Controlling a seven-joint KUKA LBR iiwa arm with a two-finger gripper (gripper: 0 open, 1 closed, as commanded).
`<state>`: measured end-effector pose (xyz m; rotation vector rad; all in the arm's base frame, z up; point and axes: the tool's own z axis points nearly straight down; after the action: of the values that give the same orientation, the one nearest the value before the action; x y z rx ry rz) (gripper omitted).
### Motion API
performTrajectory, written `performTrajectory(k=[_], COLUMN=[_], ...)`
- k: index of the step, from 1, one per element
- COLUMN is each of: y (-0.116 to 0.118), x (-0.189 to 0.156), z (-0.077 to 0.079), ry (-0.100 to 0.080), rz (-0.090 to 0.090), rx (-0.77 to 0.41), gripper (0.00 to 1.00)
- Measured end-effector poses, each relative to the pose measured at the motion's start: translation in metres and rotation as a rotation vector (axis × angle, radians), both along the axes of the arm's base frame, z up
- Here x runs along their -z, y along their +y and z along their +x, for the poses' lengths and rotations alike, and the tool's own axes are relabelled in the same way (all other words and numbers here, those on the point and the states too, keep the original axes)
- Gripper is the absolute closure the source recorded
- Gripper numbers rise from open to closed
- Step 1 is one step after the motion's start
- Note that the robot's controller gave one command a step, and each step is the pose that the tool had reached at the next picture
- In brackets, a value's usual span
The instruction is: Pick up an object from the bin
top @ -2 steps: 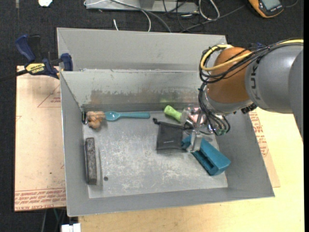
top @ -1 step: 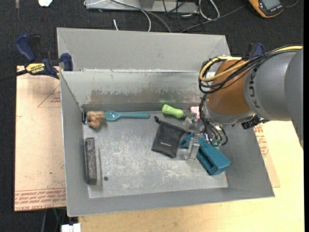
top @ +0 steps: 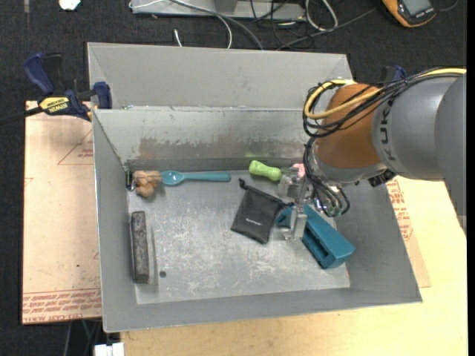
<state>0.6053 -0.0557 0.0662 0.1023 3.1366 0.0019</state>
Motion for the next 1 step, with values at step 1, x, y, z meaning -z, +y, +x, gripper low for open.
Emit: performTrajectory(k=[1], y=[0.0239], x=[-0.0026], z=[-0.0305], ry=[-0.001], rz=[0.003], rx=[0.252], gripper=[0.00])
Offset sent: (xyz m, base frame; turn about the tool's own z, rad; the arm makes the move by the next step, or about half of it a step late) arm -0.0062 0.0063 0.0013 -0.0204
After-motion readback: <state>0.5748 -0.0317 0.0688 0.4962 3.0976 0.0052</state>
